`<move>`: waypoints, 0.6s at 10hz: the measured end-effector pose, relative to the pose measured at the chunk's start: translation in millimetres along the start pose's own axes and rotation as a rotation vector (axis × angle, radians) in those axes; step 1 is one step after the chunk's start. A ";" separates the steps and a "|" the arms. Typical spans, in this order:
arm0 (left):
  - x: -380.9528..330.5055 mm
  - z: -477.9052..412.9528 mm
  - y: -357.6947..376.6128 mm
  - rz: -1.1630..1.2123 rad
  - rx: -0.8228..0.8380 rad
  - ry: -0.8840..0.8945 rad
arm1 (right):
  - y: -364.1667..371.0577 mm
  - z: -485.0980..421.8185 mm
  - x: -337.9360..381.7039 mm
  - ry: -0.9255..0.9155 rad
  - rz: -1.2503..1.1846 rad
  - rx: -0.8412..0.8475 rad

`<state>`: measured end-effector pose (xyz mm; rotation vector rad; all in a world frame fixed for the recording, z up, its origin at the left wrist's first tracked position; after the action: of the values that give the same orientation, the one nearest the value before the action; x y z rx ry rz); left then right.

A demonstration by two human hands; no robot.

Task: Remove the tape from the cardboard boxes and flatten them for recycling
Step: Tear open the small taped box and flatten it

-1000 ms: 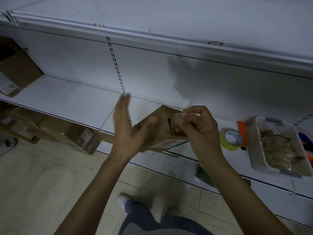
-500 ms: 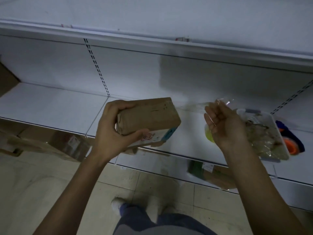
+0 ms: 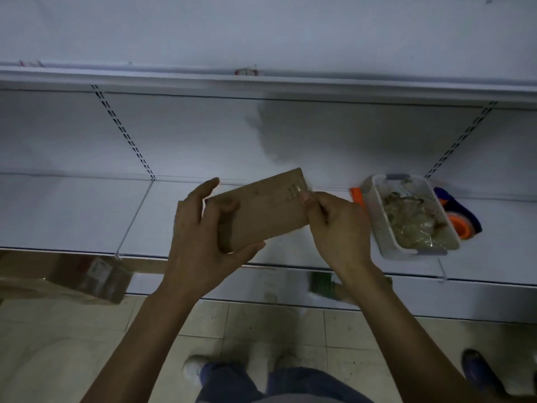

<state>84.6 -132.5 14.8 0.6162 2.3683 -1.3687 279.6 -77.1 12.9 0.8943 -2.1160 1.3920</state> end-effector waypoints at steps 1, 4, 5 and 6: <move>-4.1 -0.3 17.2 -0.294 0.131 -0.078 | 0.9 -2.0 15.6 -0.188 0.359 0.042; -8.1 -26.5 12.7 0.278 -0.097 -0.200 | -18.1 -13.3 -9.1 0.877 -1.341 -0.032; 13.2 -14.5 9.7 0.554 -0.148 -0.328 | -19.7 -14.9 -34.1 1.000 -1.262 -0.020; 23.2 -11.4 21.1 0.608 -0.102 -0.356 | -3.3 0.5 -31.2 0.941 -1.133 0.023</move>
<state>75.1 -108.6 -6.4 0.8848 1.7520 -0.9789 303.4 -70.0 -6.2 0.9217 -0.6518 0.8829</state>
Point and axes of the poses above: each hand's wrist, its own z-axis away from the middle knuckle, its own y-axis out of the palm, x = y × z, the point moved 4 cm from there along -z, towards the middle knuckle, and after that the axes turned 8 degrees about -x, right-handed, at the moved point
